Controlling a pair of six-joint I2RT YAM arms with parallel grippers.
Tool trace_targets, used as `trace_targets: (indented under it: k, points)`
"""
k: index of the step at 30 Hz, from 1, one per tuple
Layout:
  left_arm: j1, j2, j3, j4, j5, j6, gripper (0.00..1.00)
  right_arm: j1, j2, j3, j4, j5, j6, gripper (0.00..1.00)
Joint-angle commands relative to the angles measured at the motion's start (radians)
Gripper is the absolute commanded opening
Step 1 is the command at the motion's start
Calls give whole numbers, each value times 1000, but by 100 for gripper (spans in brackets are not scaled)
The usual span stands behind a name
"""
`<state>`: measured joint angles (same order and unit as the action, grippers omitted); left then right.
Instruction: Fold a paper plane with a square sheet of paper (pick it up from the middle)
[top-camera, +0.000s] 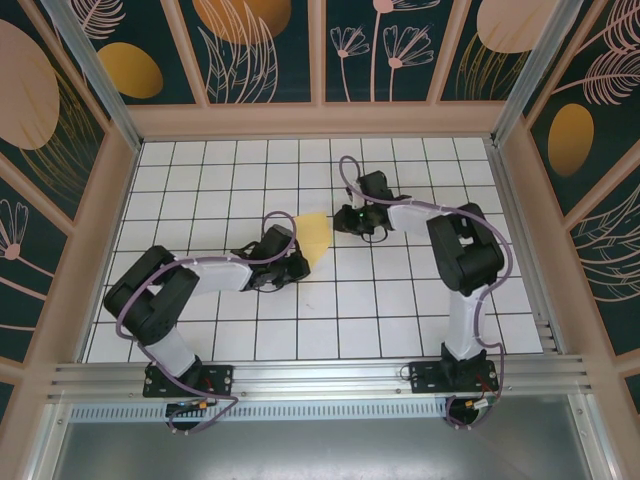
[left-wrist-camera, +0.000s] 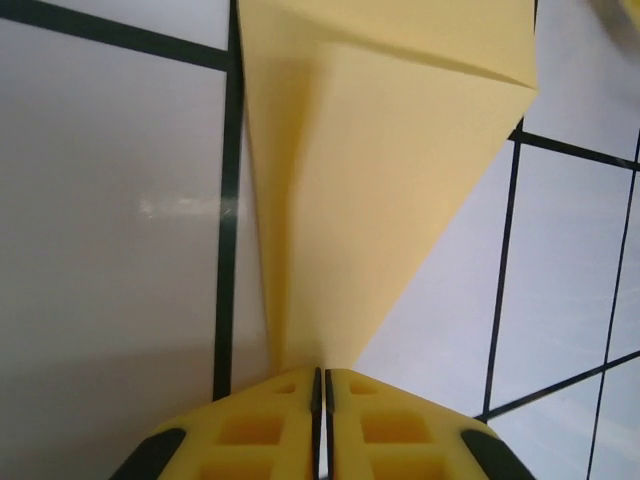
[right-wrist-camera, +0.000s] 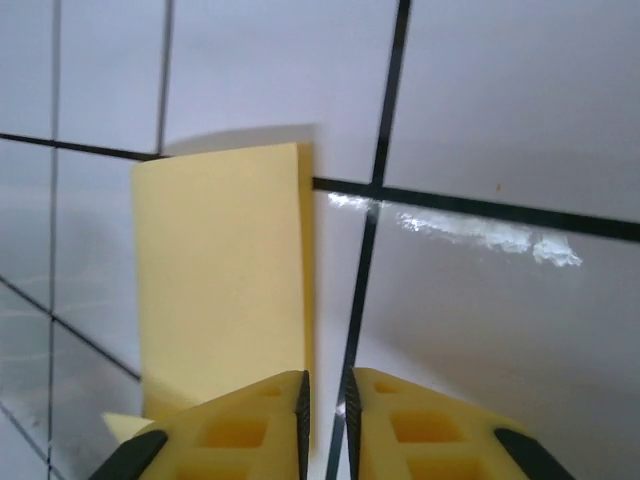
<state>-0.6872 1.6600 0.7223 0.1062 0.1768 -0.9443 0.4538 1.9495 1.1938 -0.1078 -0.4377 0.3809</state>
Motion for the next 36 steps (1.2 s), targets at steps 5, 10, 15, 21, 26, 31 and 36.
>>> trace_targets:
  k: [5,10,15,21,26,31,36]
  points:
    - [1,-64,60,-30,-49,23,17,12,-112,-49,34,9,11,26]
    - [0,-33,81,4,-105,-1,17,44,0,80,-28,16,-21,24]
    - [0,-39,81,19,-154,-34,18,77,145,242,-100,43,-30,19]
    - [1,-107,61,-48,-251,-44,26,88,290,410,-199,116,-22,19]
    - [2,-153,53,-80,-289,-28,35,82,308,409,-245,189,15,19]
    - [2,-159,43,-61,-272,0,41,43,223,267,-230,275,108,21]
    - [2,-150,31,10,-193,44,43,7,52,44,-161,324,207,28]
